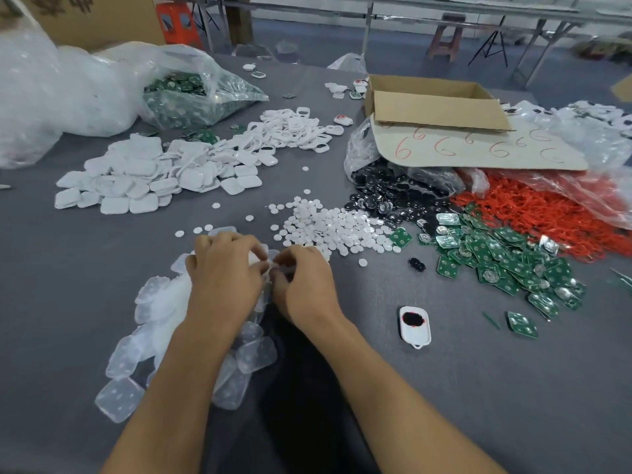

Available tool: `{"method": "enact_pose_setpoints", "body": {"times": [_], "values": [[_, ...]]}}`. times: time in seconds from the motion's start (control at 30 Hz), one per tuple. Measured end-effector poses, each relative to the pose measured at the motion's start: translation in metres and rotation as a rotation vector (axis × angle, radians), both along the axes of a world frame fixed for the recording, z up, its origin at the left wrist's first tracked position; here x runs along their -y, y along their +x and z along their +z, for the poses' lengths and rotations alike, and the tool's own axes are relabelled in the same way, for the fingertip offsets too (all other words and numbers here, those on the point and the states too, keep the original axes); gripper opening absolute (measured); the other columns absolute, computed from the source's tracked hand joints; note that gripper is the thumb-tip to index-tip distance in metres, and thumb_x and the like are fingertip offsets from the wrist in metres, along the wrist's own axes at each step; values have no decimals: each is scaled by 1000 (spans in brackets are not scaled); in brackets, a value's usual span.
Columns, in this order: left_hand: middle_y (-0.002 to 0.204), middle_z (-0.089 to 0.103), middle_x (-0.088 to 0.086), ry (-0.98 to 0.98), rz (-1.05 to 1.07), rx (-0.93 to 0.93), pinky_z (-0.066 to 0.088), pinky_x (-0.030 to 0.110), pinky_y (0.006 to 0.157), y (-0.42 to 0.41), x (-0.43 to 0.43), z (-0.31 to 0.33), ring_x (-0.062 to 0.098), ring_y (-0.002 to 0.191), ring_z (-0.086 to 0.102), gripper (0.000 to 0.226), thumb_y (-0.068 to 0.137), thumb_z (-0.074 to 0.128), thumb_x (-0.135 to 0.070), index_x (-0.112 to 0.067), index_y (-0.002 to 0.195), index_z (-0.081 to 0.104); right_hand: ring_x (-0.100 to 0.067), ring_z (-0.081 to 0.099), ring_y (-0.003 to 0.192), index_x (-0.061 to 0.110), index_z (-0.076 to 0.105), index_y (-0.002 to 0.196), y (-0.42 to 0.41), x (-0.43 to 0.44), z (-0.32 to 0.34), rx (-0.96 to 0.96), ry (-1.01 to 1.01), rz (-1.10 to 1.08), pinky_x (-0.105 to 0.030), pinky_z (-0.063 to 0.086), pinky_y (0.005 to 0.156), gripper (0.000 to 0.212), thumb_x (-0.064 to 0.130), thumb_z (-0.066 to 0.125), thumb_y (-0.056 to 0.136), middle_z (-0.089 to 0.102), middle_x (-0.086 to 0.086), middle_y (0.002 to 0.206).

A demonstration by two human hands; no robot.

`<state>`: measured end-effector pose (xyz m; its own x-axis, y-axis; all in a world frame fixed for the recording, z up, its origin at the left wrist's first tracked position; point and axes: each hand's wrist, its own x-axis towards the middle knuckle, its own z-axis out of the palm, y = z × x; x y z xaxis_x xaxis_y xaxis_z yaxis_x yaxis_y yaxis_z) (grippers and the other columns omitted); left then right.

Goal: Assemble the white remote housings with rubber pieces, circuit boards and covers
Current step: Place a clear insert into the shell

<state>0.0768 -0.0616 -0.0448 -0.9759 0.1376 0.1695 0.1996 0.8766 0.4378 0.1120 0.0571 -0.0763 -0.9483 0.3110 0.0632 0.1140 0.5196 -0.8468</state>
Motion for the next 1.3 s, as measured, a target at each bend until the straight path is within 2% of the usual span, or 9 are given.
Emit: {"method": "enact_pose_setpoints", "body": {"times": [0.1, 0.2, 0.37, 0.5, 0.63, 0.77, 0.9, 1.0, 1.3], "values": [[112, 66, -14, 222, -113, 24, 35, 37, 94, 9, 2, 10, 18, 119, 51, 20, 89, 74, -30, -37, 100, 59, 4, 62, 74, 27, 63, 95, 15, -12, 13, -50, -255, -45, -6, 44, 68, 11, 17, 68, 91, 70, 11, 86], [94, 75, -11, 628, -224, 224, 49, 16, 79, 29, -5, 26, 7, 93, 70, 35, 87, 79, -21, -35, 112, 58, -6, 61, 71, 24, 65, 102, 48, -34, 34, -104, -513, -27, -15, 46, 67, 20, 7, 68, 91, 72, -2, 86], [88, 75, -5, 986, -342, 469, 54, 19, 81, 73, -38, 37, 9, 86, 71, 33, 86, 79, -9, -25, 113, 69, -11, 63, 73, 11, 70, 106, 111, -70, 58, -151, -769, -22, -17, 50, 64, 20, -2, 62, 93, 69, -6, 84], [96, 78, 2, 1063, -428, 553, 54, 19, 76, 106, -64, 37, 15, 91, 70, 13, 90, 73, -19, -16, 101, 77, -16, 53, 64, 18, 72, 86, 148, -91, 60, -228, -616, -66, -21, 41, 58, 27, -6, 62, 92, 66, -7, 68], [103, 78, 5, 1303, -496, 785, 57, 21, 81, 131, -74, 38, 14, 95, 73, 35, 75, 73, -42, -19, 100, 80, -20, 64, 77, 15, 72, 81, 168, -112, 57, -441, -301, -134, -29, 49, 70, 42, -24, 58, 83, 70, -9, 84], [98, 78, 1, 1289, -420, 742, 56, 18, 78, 145, -85, 35, 10, 94, 73, 34, 69, 87, -20, -26, 101, 77, -19, 70, 92, 11, 72, 88, 179, -121, 55, -491, -223, -128, -24, 54, 79, 32, -19, 62, 86, 74, -2, 95], [100, 77, 3, 1331, -363, 690, 56, 20, 77, 149, -89, 30, 12, 94, 73, 36, 69, 88, -20, -27, 102, 76, -22, 73, 93, 18, 72, 110, 187, -123, 59, -326, -758, -133, -27, 57, 78, 29, -1, 56, 97, 75, -13, 103], [104, 76, 4, 1310, -357, 659, 56, 22, 81, 150, -90, 24, 15, 100, 73, 35, 71, 86, -23, -28, 104, 75, -18, 72, 82, 19, 73, 112, 188, -126, 66, -198, -765, -69, -23, 56, 73, 27, 22, 66, 86, 75, -15, 91], [99, 77, 6, 1244, -336, 632, 55, 26, 84, 150, -95, 8, 15, 95, 73, 33, 77, 78, -21, -30, 108, 70, -19, 67, 69, 10, 68, 109, 196, -122, 62, -79, -682, -86, -26, 56, 70, 22, -3, 64, 91, 71, -8, 72]]}}
